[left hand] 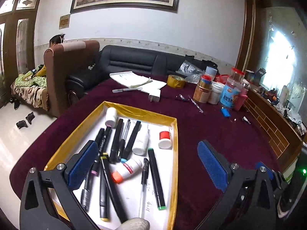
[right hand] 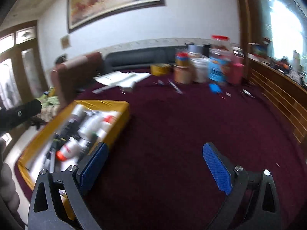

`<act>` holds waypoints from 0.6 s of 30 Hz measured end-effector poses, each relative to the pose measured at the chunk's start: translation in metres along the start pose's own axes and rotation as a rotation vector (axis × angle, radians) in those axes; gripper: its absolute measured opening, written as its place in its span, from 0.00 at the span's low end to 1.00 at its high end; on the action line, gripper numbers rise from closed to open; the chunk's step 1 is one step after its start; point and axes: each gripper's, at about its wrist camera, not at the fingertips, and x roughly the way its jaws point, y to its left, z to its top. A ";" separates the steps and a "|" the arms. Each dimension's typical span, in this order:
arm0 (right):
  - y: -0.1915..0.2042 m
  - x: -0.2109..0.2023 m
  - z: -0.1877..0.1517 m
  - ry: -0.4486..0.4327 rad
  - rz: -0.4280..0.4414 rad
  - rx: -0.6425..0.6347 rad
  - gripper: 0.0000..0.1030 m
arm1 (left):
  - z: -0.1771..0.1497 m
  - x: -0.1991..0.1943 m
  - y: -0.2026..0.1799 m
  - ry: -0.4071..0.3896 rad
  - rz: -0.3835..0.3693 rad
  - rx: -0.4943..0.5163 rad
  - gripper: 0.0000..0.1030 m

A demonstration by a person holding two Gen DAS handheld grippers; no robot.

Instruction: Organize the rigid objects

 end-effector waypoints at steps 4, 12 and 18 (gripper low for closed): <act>0.004 -0.004 -0.004 0.007 -0.025 -0.047 0.94 | -0.008 0.002 -0.002 0.025 0.070 0.012 1.00; 0.039 0.008 -0.011 0.069 0.008 -0.148 0.94 | -0.010 0.008 0.021 0.059 0.200 -0.037 1.00; 0.046 0.012 -0.015 0.085 0.007 -0.157 0.94 | -0.015 0.018 0.028 0.104 0.207 -0.041 1.00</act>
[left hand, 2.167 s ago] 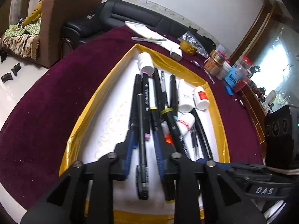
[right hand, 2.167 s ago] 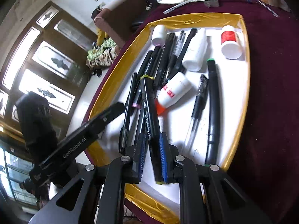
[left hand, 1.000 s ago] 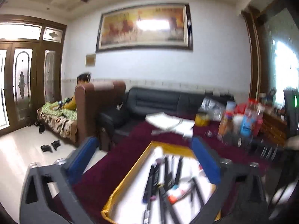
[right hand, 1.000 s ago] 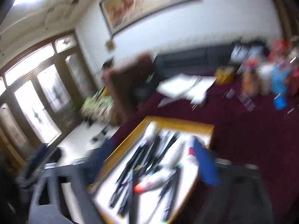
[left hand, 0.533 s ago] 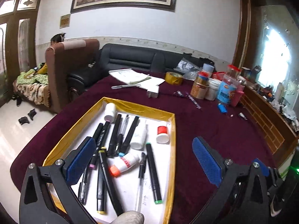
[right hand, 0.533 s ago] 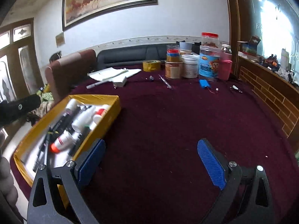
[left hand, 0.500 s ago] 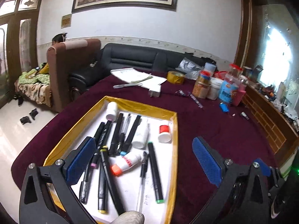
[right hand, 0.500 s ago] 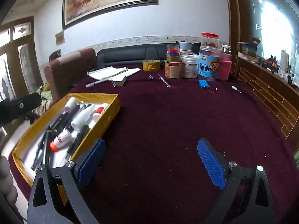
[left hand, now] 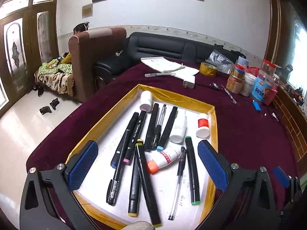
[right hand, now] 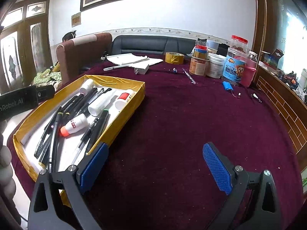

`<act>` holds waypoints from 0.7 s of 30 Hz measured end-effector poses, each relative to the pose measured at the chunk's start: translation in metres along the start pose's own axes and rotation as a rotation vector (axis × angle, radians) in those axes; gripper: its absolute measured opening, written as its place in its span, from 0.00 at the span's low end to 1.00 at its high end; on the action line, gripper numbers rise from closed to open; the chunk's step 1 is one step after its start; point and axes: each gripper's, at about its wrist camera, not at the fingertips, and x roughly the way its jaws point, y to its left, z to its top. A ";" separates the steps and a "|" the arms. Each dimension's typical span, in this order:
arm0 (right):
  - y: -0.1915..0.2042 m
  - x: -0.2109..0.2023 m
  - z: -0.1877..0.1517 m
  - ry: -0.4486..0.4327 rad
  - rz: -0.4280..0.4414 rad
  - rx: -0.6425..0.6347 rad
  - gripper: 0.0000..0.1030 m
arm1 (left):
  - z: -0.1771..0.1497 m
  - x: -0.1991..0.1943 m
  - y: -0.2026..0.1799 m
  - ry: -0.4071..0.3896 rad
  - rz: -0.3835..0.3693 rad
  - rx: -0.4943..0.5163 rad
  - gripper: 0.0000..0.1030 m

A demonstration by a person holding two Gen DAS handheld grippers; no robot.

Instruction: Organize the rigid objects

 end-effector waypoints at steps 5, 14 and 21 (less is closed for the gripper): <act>0.009 0.002 0.001 0.004 -0.004 -0.025 0.94 | -0.002 0.005 0.003 0.014 0.002 0.000 1.00; 0.024 -0.001 0.010 -0.010 -0.017 -0.093 0.94 | -0.002 0.009 0.004 0.033 0.007 0.003 1.00; 0.032 -0.001 0.012 -0.009 -0.021 -0.126 0.94 | -0.004 0.004 0.001 0.019 0.011 0.038 1.00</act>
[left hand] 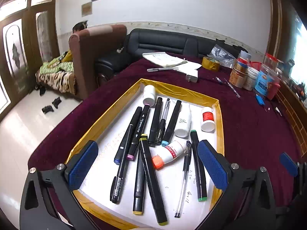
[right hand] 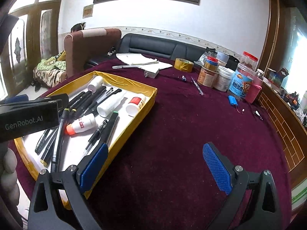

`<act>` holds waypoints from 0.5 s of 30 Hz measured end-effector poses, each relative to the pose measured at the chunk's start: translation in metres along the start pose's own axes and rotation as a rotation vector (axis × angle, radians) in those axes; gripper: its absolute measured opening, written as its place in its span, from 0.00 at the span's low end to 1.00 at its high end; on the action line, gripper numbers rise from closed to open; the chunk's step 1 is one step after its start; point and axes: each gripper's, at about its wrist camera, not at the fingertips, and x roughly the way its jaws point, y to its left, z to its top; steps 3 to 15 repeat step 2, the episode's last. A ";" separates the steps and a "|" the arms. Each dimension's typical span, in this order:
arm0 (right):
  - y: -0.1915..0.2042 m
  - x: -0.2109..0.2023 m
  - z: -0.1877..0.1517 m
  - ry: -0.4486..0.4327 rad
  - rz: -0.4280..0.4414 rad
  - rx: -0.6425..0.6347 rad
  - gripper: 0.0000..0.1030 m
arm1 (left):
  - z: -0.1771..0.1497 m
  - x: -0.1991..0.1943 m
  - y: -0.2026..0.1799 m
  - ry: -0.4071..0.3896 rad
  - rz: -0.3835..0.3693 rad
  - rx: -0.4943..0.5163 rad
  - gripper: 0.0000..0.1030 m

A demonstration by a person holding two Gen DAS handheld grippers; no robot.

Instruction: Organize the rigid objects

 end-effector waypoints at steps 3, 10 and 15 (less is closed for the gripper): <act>-0.001 0.001 -0.001 0.007 -0.003 0.002 0.94 | 0.001 -0.002 -0.004 0.003 -0.010 0.020 1.00; -0.001 0.001 -0.001 0.007 -0.003 0.002 0.94 | 0.001 -0.002 -0.004 0.003 -0.010 0.020 1.00; -0.001 0.001 -0.001 0.007 -0.003 0.002 0.94 | 0.001 -0.002 -0.004 0.003 -0.010 0.020 1.00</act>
